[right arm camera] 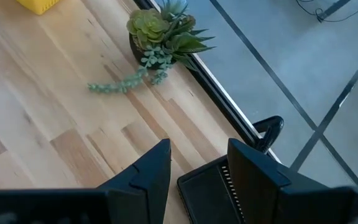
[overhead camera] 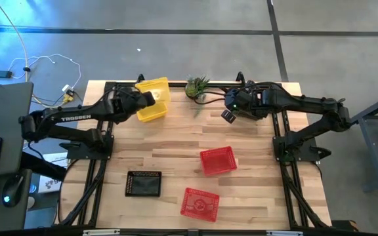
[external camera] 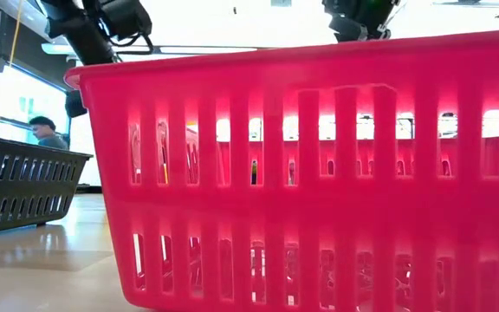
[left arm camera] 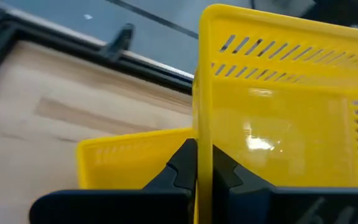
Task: Stack baskets by color
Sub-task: Stack the bottom yellow bin on top of the top yellow bin on the table
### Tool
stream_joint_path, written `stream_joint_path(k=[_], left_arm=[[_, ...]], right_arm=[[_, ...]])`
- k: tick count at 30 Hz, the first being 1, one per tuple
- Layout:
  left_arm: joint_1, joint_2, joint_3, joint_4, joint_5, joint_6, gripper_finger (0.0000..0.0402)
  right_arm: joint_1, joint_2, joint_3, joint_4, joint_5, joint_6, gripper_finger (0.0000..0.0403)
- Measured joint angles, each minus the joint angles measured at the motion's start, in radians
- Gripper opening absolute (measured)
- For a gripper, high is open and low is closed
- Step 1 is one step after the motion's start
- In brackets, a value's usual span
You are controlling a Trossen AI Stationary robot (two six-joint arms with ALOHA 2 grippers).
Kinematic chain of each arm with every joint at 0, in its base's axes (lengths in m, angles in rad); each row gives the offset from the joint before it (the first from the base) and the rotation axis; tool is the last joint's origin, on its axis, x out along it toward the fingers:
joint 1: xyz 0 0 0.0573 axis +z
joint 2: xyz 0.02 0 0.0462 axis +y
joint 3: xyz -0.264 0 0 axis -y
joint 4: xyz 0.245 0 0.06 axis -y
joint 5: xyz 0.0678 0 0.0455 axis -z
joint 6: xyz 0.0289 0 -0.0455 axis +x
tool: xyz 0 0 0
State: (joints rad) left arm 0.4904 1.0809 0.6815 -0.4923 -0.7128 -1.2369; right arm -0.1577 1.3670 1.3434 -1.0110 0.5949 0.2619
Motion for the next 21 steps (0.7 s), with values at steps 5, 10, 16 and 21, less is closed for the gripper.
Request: stream_joint_path(k=[5,10,16,21], left_arm=[[-0.04,0.001,0.0,-0.09,-0.029,-0.159,0.0],[-0.053,0.004,0.0,-0.199,-0.04,-0.286,0.0],[-0.053,0.034,0.0,-0.287,-0.029,-0.375,0.0],[-0.047,0.082,0.0,-0.283,-0.004,-0.384,0.0]], right_arm=[[0.0,0.0,0.0,-0.011,0.0,0.0,0.0144],[0.0,0.0,0.0,-0.045,0.0,0.034,0.0144],[0.0,0.0,0.0,-0.071,0.0,0.052,0.0144],[0.0,0.0,0.0,-0.07,0.0,0.053,0.0144]])
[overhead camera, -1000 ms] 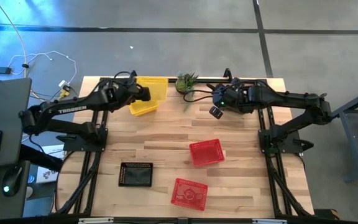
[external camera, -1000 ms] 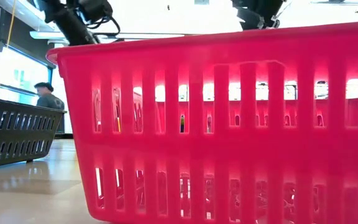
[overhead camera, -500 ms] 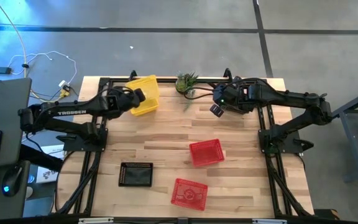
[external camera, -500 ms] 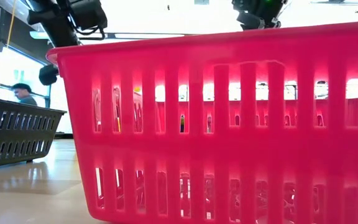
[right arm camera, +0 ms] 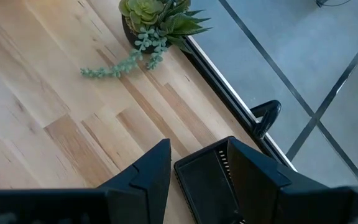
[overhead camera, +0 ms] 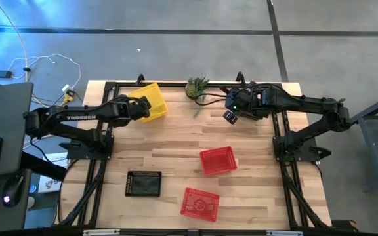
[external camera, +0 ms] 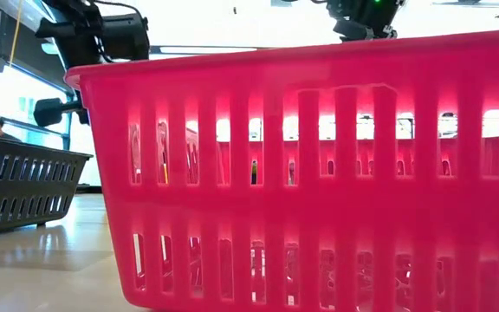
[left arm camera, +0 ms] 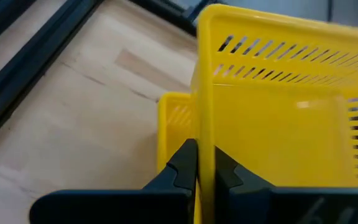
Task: Stack baskets by color
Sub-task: Stack the bottom yellow bin on top of the top yellow bin on the table
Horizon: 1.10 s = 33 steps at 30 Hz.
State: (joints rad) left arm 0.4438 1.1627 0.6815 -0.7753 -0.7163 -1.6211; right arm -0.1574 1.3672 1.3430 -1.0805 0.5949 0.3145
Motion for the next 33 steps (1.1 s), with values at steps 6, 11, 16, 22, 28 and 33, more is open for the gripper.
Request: stream_joint_path(k=[6,11,16,22,28,33], left_arm=[[0.022,0.076,0.0,0.005,0.036,-0.025,0.0],[0.049,0.112,0.0,0.033,0.059,0.039,0.0],[0.072,0.143,0.0,0.063,0.097,0.103,0.0],[0.096,0.174,0.0,0.079,0.134,0.11,0.0],[0.114,0.181,0.0,0.079,0.163,0.135,0.0004],[0.113,0.181,0.0,0.079,0.157,0.151,0.0025]], right_arm=[[0.0,0.0,0.0,0.0,0.0,0.002,0.0144],[0.0,0.0,0.0,0.0,0.0,0.0,0.0144],[0.0,0.0,0.0,0.0,0.002,0.0,0.0144],[0.0,0.001,0.0,0.0,0.004,-0.001,0.0144],[0.0,0.001,0.0,0.0,0.004,-0.001,0.0144],[0.0,0.001,0.0,-0.002,0.002,-0.001,0.0144]])
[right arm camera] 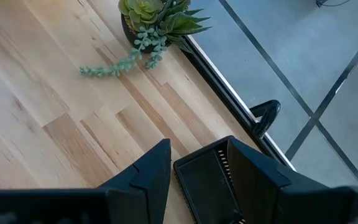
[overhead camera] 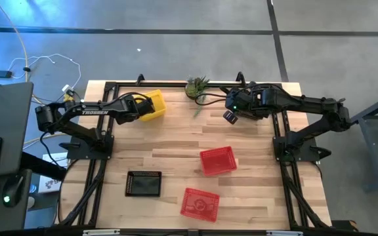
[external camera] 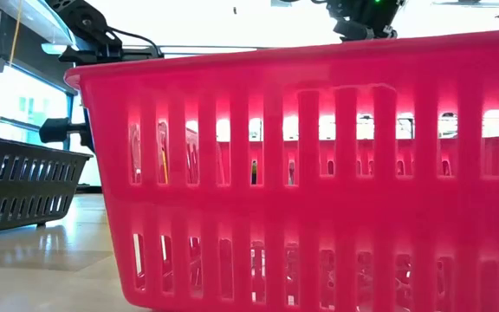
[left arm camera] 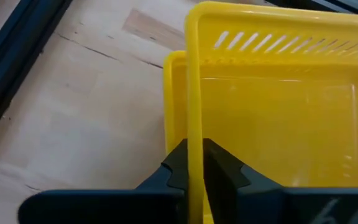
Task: Stack baskets by color
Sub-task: Stack the bottom yellow bin on top of the top yellow bin on the table
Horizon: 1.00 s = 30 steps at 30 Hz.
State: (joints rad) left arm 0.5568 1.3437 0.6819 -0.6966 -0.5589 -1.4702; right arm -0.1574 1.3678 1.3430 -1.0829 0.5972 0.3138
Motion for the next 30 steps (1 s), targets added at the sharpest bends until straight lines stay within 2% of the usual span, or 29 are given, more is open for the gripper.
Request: stream_joint_path(k=[7,12,30], left_arm=[[0.0,-0.018,0.0,-0.003,-0.03,0.017,0.0069],[0.0,-0.055,0.0,-0.002,-0.071,0.088,0.0086],[0.0,-0.203,0.0,-0.002,-0.063,0.407,0.0086]], right_arm=[[0.0,0.0,0.0,-0.02,-0.003,0.015,0.0144],[0.0,0.0,0.0,-0.048,-0.003,0.029,0.0144],[0.0,0.0,0.0,-0.049,-0.003,0.055,0.0144]])
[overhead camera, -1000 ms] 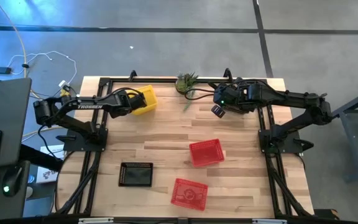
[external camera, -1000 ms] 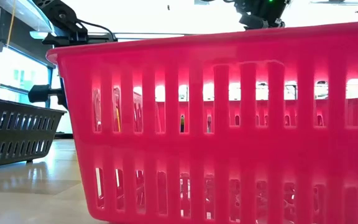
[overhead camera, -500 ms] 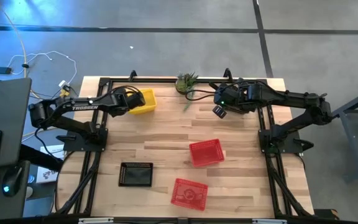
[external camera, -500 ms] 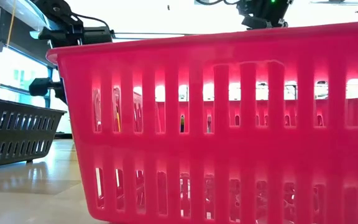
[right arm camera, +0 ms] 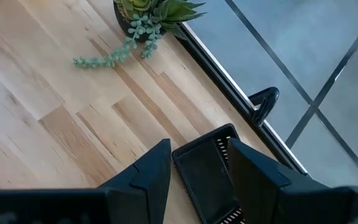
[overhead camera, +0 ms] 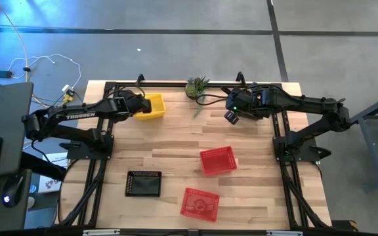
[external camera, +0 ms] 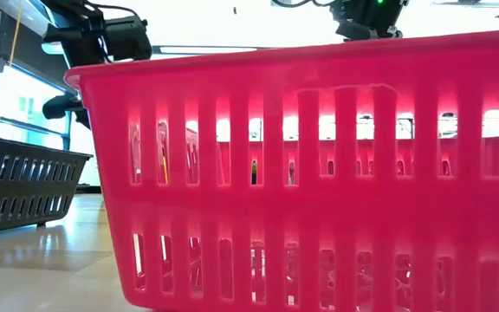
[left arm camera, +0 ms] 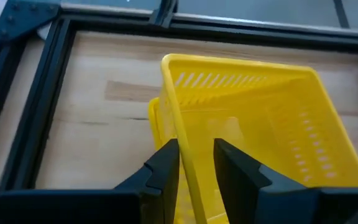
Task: Stack baskets by color
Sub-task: Stack the bottom yellow bin on top of the top yellow bin on the table, then stack the bottom red bin on top of the top red bin on the table
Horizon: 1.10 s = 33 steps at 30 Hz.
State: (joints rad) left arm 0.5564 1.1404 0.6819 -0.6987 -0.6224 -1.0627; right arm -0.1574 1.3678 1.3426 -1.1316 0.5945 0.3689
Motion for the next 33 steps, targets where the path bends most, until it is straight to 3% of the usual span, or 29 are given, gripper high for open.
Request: stream_joint_path(k=[20,29,33], left_arm=[[0.0,0.0,0.002,-0.124,0.024,0.156,0.0085],[-0.07,0.0,0.065,-0.122,0.151,0.392,0.0085],[-0.133,0.0,0.075,-0.12,0.202,0.442,0.0085]], right_arm=[[0.0,0.0,0.0,0.006,-0.006,0.046,0.0144],[0.02,0.0,0.0,-0.023,-0.313,-0.001,0.0144],[0.042,0.0,0.0,-0.044,-0.385,-0.028,0.0144]])
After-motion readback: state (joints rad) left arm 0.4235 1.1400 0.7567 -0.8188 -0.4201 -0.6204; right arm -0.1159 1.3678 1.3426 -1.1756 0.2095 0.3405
